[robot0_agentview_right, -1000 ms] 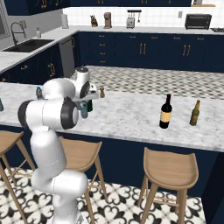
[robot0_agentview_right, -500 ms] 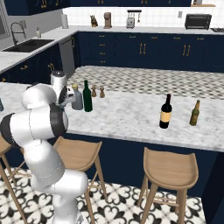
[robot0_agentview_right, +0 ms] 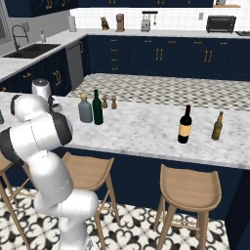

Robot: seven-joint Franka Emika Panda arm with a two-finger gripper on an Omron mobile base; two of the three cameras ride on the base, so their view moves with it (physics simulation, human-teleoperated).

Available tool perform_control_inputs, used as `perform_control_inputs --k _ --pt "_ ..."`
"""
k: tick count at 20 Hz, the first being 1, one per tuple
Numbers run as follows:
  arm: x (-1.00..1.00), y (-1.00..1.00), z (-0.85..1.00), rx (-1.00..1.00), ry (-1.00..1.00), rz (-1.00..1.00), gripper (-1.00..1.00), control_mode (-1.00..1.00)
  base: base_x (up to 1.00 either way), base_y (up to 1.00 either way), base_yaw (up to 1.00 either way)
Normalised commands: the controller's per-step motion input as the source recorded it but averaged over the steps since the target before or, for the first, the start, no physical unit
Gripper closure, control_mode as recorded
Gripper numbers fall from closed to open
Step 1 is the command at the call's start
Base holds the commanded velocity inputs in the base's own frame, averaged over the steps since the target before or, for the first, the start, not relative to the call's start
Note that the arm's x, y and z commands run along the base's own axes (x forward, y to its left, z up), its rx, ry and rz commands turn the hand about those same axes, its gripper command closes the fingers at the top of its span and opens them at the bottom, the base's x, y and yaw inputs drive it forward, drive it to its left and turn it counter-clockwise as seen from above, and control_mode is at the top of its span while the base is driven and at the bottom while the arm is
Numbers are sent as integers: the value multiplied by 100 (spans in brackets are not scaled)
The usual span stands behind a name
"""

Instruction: Move the plastic bottles in the middle to the plastics group, and the glass bottles in the middle to the glass group.

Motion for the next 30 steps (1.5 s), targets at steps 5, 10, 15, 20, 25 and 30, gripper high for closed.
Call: perform_control_inputs --k 5,10,15,20,25,30 --pt "-4 100 0 -7 0 8 100 -100 0 0 0" --pt "0 100 0 -7 0 7 100 -100 0 0 0" --pt "0 77 0 -3 0 6 100 -100 0 0 0" --pt "9 29 0 0 0 5 100 -100 0 0 0" --pt "35 41 0 0 0 0 100 -100 0 0 0" --pt "15 9 -28 2 -12 0 100 -100 0 0 0"
